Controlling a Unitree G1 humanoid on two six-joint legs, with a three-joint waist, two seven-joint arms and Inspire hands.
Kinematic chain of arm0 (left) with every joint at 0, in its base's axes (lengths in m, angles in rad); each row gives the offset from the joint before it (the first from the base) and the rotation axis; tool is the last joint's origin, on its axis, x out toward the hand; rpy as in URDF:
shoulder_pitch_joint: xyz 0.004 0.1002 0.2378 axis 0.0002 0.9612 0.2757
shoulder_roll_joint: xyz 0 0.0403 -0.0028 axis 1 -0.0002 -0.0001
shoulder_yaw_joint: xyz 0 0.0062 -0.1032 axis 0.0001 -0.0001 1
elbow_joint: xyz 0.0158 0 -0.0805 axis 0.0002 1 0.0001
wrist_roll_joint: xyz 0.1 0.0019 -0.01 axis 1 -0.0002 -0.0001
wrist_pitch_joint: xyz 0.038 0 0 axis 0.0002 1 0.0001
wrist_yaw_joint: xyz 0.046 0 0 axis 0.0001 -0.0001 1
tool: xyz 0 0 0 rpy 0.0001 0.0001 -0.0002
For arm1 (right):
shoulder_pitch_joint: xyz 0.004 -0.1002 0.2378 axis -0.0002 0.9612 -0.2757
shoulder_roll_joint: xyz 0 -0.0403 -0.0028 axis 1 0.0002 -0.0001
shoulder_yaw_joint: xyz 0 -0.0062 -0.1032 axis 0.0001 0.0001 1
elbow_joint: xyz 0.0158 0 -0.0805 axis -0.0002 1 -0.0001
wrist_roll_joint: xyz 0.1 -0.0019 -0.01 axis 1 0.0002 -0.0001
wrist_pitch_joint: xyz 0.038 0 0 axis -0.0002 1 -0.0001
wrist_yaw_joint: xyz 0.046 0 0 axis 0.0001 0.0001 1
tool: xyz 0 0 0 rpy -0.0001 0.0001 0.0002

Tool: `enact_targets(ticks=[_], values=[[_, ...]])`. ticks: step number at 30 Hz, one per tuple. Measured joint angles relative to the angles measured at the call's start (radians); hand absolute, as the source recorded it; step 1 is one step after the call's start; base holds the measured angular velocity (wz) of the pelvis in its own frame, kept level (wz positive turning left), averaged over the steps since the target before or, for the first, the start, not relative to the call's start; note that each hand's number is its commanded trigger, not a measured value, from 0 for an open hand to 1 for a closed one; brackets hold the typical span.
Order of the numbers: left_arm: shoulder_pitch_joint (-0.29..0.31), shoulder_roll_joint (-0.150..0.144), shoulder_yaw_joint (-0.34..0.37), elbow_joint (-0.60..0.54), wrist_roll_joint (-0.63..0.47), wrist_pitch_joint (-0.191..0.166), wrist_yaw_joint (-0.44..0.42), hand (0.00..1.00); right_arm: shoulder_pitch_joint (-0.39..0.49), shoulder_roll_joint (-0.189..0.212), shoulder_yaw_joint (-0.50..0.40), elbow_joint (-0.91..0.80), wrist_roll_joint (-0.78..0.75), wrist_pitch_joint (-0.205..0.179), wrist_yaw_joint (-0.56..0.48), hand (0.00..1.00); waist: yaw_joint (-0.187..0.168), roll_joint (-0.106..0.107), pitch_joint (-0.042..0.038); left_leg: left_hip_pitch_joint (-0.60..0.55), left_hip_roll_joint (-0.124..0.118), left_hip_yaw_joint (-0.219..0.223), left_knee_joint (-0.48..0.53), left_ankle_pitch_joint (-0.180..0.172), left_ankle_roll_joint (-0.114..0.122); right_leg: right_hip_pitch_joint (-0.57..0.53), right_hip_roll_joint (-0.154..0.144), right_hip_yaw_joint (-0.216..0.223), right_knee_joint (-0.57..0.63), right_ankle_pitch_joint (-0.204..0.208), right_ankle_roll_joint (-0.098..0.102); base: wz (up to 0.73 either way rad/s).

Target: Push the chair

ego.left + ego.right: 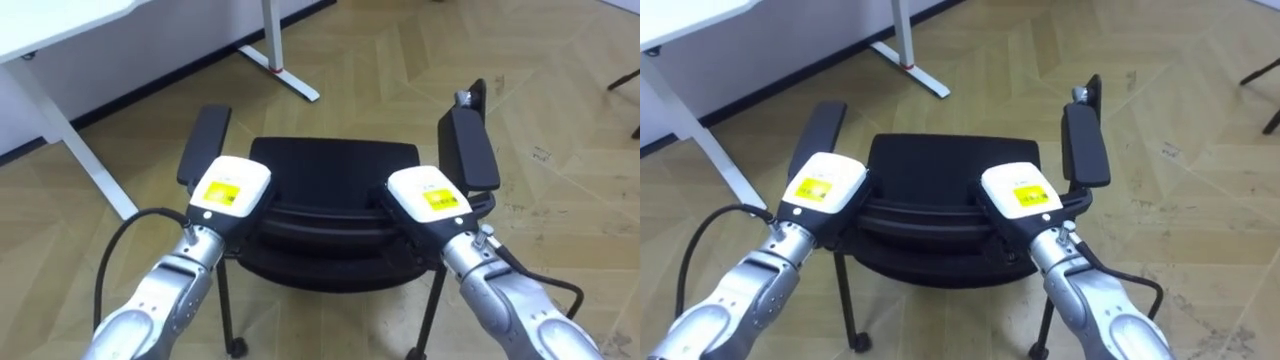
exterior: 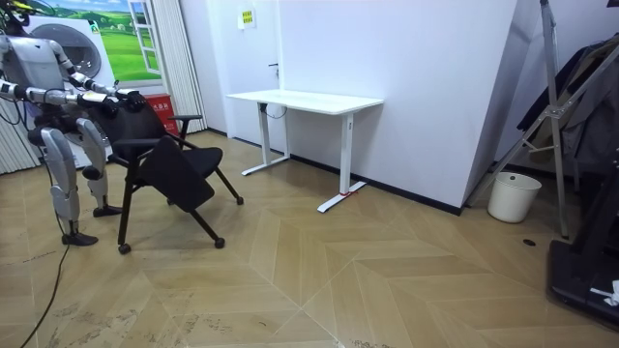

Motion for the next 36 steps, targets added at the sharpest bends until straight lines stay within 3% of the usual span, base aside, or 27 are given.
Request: enact_targets(ticks=[13,16,19,23,24,25,26,27,28,29,30,31,33,36], values=[[-0.001,-0.003,0.000,0.017,-0.003,-0.009,0.003,1.00,-0.002,0.000,0.005,0.026,-0.015,-0.020,-0.017,1.00,0.009,-0.003,-0.0003,-0.001,0.002,-0.001,0.014,0.000,0.000,0.005,0.000,-0.001,0.003,-0.001,-0.001,0.00],[-0.006,-0.005,0.001,0.036,-0.003,-0.019,0.004,1.00,-0.004,0.005,0.005,0.045,-0.014,-0.029,-0.022,1.00,0.011,-0.010,0.0017,-0.001,0.006,0.000,0.033,0.000,0.000,0.016,0.000,-0.006,0.004,-0.003,-0.005,0.03],[-0.005,0.002,0.005,0.036,0.000,-0.026,0.004,1.00,-0.001,0.017,0.004,0.059,-0.015,-0.037,-0.032,1.00,0.016,-0.024,0.0092,-0.026,0.019,0.002,0.095,-0.003,-0.006,0.024,0.006,-0.017,0.011,-0.013,-0.019,0.09],[-0.025,0.003,0.012,0.090,0.003,-0.062,0.003,1.00,-0.001,0.034,0.009,0.111,-0.010,-0.057,-0.061,1.00,0.047,-0.039,0.0114,-0.154,0.093,-0.014,0.406,-0.009,-0.011,0.008,0.037,-0.028,0.090,-0.070,-0.063,0.05],[-0.022,0.004,0.012,0.094,0.003,-0.071,0.003,1.00,0.007,0.034,0.008,0.112,-0.010,-0.062,-0.064,1.00,0.053,-0.028,0.0129,-0.216,0.129,-0.049,0.535,-0.001,-0.001,0.006,0.062,-0.041,0.127,-0.102,-0.082,0.13],[-0.022,0.004,0.012,0.099,0.003,-0.076,0.004,1.00,0.012,0.034,0.007,0.115,-0.010,-0.062,-0.070,1.00,0.056,-0.026,0.0128,-0.245,0.146,-0.060,0.594,0.014,0.012,0.006,0.073,-0.047,0.147,-0.116,-0.091,0.21],[-0.020,0.003,0.011,0.111,0.003,-0.086,0.010,1.00,0.022,0.037,0.010,0.123,-0.009,-0.063,-0.083,1.00,0.069,-0.025,0.0136,-0.296,0.176,-0.069,0.698,0.072,0.038,0.010,0.087,-0.054,0.180,-0.139,-0.110,0.24],[-0.007,0.003,0.010,0.113,0.001,-0.088,0.020,1.00,0.029,0.040,0.012,0.126,-0.009,-0.065,-0.090,1.00,0.073,-0.034,0.0180,-0.351,0.189,-0.086,0.772,0.147,0.075,0.017,0.085,-0.058,0.202,-0.154,-0.128,0.24],[0.003,0.002,0.011,0.115,-0.004,-0.088,0.026,1.00,0.033,0.040,0.013,0.127,-0.009,-0.068,-0.092,1.00,0.079,-0.039,0.0147,-0.379,0.189,-0.094,0.795,0.162,0.082,0.020,0.086,-0.063,0.212,-0.161,-0.136,0.29],[0.008,-0.003,0.009,0.116,-0.008,-0.090,0.037,1.00,0.039,0.032,0.013,0.121,-0.009,-0.071,-0.096,1.00,0.078,-0.042,0.0096,-0.418,0.168,-0.079,0.804,0.146,0.091,0.015,0.084,-0.073,0.233,-0.174,-0.148,0.26],[0.008,-0.012,0.009,0.124,-0.012,-0.090,0.044,1.00,0.039,0.023,0.015,0.118,-0.011,-0.071,-0.103,1.00,0.076,-0.037,0.0108,-0.453,0.131,-0.044,0.782,0.119,0.098,0.012,0.081,-0.093,0.240,-0.180,-0.159,0.23],[0.008,-0.014,0.008,0.128,-0.016,-0.089,0.047,1.00,0.038,0.021,0.015,0.119,-0.012,-0.071,-0.107,1.00,0.071,-0.037,0.0118,-0.468,0.113,-0.026,0.761,0.117,0.097,0.008,0.077,-0.103,0.246,-0.183,-0.164,0.11],[0.007,-0.014,0.000,0.127,-0.026,-0.089,0.063,1.00,0.038,0.013,0.021,0.126,-0.019,-0.076,-0.137,1.00,0.072,-0.029,0.0118,-0.490,0.040,0.052,0.603,0.118,0.090,0.011,0.084,-0.128,0.254,-0.200,-0.175,0.11],[0.009,-0.007,0.001,0.114,-0.029,-0.089,0.070,1.00,0.041,0.012,0.022,0.133,-0.036,-0.085,-0.177,1.00,0.075,-0.020,0.0133,-0.476,-0.011,0.064,0.382,0.119,0.089,0.015,0.097,-0.134,0.255,-0.216,-0.177,0.06]])
